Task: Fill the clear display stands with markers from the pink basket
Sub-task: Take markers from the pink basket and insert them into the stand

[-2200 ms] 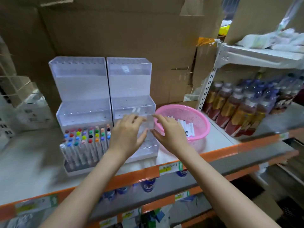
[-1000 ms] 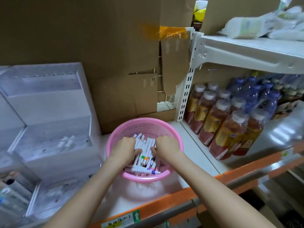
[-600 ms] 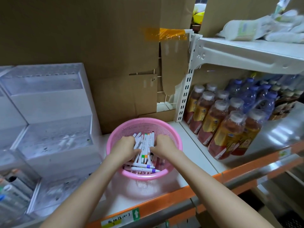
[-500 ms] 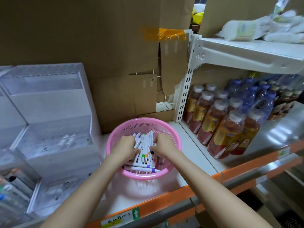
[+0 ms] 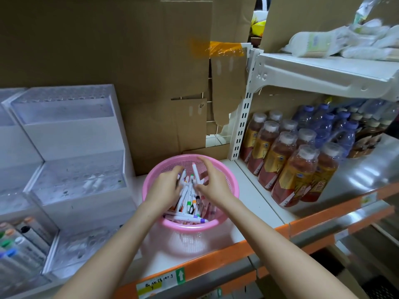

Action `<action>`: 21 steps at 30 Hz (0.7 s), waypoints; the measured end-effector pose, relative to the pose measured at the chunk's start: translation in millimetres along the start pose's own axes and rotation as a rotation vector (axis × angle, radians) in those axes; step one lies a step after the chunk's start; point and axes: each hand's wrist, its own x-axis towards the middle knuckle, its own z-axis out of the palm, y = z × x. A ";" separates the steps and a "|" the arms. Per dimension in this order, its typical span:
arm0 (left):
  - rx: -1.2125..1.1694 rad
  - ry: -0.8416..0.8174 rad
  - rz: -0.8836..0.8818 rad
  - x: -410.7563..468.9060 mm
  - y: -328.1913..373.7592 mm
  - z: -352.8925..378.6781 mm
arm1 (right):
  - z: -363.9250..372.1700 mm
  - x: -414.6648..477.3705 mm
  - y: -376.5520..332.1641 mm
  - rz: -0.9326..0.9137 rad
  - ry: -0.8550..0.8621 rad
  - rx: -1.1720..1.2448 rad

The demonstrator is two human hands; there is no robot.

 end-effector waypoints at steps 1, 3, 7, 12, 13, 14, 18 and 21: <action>-0.023 0.017 0.025 -1.4 1.0 -1.4 | -0.8 -2.0 -2.8 -0.026 0.004 0.000; -0.058 0.050 0.063 -4.8 4.1 -4.8 | -0.6 -5.4 -7.0 -0.087 0.021 -0.016; -0.147 0.159 0.124 -14.1 18.7 -21.4 | 0.1 -12.2 -17.2 -0.174 0.092 0.033; -0.241 0.347 0.117 -24.5 33.3 -61.9 | -7.4 -16.6 -56.5 -0.311 0.168 0.176; -0.257 0.376 0.108 -27.8 34.6 -72.2 | -7.9 -16.8 -67.4 -0.337 0.175 0.197; -0.264 0.402 0.097 -32.0 35.2 -83.4 | -7.1 -16.1 -78.0 -0.366 0.178 0.216; -0.248 0.517 0.060 -52.8 27.5 -130.5 | 5.0 -10.5 -118.4 -0.469 0.168 0.284; -0.231 0.591 0.021 -68.6 12.1 -163.2 | 22.2 -3.6 -149.9 -0.523 0.144 0.296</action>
